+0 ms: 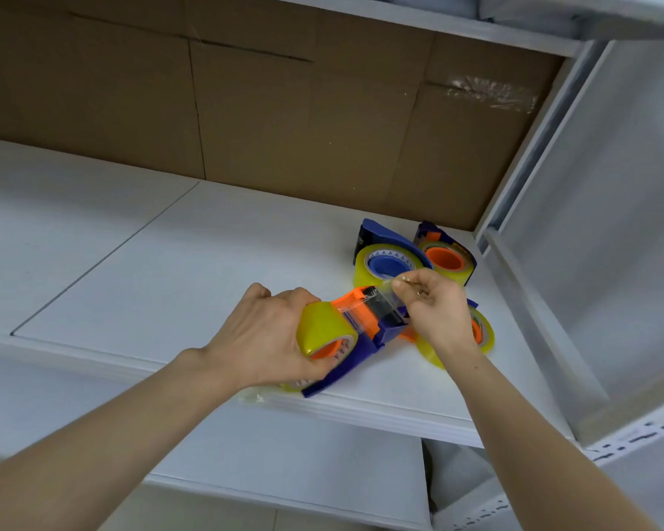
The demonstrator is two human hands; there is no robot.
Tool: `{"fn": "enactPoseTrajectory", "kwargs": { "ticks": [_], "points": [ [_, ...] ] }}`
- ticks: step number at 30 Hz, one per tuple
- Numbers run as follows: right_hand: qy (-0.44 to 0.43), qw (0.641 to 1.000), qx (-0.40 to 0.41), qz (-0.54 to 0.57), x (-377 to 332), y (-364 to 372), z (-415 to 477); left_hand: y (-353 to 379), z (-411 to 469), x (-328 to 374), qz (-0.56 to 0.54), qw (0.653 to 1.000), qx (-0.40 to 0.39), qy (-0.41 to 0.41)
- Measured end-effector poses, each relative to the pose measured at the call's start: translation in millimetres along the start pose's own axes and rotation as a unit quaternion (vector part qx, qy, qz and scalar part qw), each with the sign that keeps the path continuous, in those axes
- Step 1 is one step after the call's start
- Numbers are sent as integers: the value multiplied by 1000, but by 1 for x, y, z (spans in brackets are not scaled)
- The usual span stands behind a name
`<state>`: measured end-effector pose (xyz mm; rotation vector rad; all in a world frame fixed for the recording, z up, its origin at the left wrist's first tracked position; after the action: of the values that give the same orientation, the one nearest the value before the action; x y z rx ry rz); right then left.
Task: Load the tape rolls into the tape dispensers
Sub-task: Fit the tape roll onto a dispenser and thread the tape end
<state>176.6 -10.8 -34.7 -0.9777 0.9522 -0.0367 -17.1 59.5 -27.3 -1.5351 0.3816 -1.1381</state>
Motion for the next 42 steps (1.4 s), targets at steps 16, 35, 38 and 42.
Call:
{"fn": "enactPoseTrajectory", "kwargs": {
  "ticks": [16, 35, 38, 42],
  "points": [
    [63, 997, 3, 52, 19, -2, 14, -1, 8, -12, -50, 999, 21, 6],
    [183, 963, -120, 157, 21, 38, -15, 11, -8, -51, -225, 971, 81, -14],
    [263, 910, -145, 286, 26, 59, -32, 12, -11, -55, -242, 965, 96, 2],
    [323, 833, -223, 390, 20, 87, -52, 9, -15, -58, -245, 960, 131, 24]
  ]
}}
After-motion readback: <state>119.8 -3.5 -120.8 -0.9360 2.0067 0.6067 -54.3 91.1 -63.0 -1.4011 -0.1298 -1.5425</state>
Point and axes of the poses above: each hand's wrist, its own z-axis towards the middle knuckle, its own y-axis out of the palm, x = y × z, the point moved 10 cm from there along z, towards the middle knuckle, and after that the axes turned 9 degrees about -z, right-handed, at the moved point
